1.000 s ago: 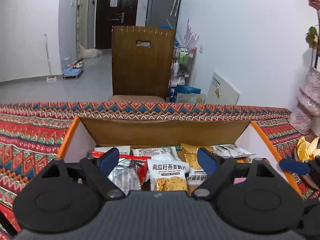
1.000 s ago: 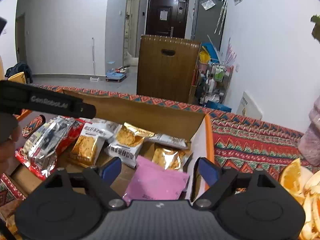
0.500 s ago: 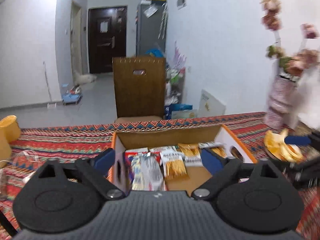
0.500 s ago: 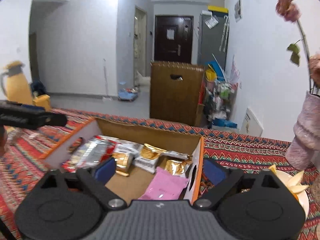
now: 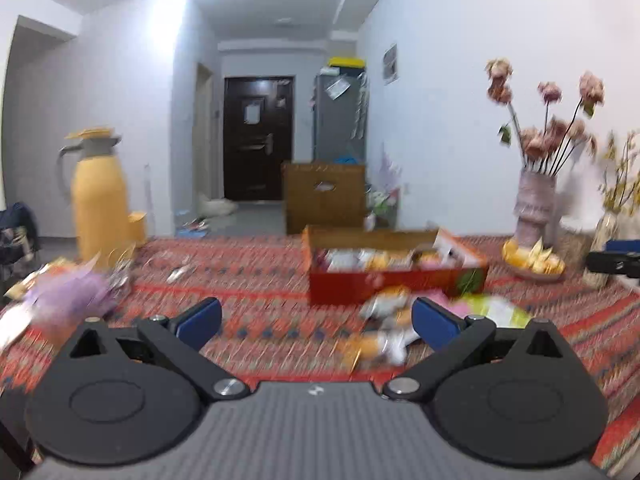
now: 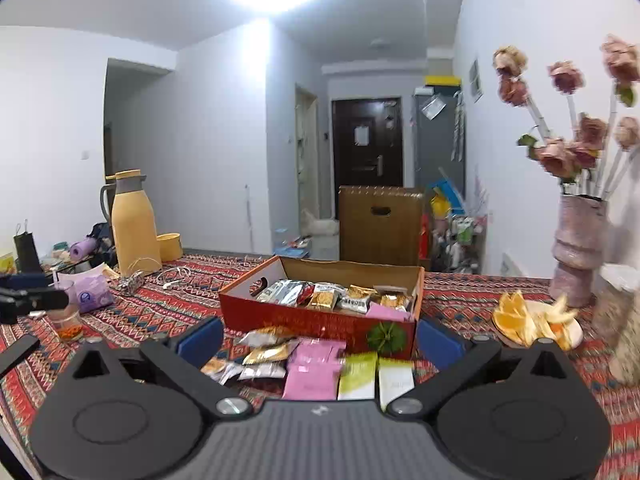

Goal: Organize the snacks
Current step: 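Withdraw both empty tools from the box back over the snack pile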

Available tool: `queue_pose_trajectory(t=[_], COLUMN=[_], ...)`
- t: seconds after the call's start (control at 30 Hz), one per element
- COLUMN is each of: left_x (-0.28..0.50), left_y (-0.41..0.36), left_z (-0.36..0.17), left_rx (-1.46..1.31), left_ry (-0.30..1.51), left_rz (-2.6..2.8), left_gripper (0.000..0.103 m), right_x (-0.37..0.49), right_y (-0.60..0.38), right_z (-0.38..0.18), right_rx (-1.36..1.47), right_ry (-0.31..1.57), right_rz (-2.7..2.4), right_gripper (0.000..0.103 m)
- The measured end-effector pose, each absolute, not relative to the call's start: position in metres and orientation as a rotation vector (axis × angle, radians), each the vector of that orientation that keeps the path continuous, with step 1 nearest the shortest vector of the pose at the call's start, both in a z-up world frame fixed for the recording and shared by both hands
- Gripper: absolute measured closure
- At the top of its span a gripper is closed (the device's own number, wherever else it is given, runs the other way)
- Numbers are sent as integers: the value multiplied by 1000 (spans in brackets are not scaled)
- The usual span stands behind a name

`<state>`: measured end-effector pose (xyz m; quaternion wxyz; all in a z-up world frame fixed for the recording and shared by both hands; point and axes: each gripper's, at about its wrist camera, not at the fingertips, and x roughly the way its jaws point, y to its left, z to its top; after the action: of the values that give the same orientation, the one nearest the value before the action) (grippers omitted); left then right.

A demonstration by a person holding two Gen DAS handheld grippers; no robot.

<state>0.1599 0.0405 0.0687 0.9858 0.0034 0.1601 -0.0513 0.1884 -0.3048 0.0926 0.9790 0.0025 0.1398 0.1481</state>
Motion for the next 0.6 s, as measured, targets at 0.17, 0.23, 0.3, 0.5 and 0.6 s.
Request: queue_pose_trajectory(t=[0.17, 0.23, 0.3, 0.5, 0.6], left_x=[136, 130, 128, 116, 115], left_y=[59, 66, 68, 64, 59], left_z=[44, 38, 34, 31, 31], left_rx=[-22, -37, -41, -28, -23], left_ry=[411, 412, 426, 418, 421], left_rz=[-65, -58, -43, -61, -78], left_gripper=[0, 0, 0, 0, 0], right_x=[133, 115, 101, 85, 81], right_y=[-292, -292, -297, -304, -303], right_z=[54, 40, 27, 0, -6], right_rx=[13, 17, 54, 85, 67], right_ry=[301, 295, 291, 353, 365], right_rz=[254, 256, 247, 202, 184], right_gripper=[0, 0, 0, 0, 0])
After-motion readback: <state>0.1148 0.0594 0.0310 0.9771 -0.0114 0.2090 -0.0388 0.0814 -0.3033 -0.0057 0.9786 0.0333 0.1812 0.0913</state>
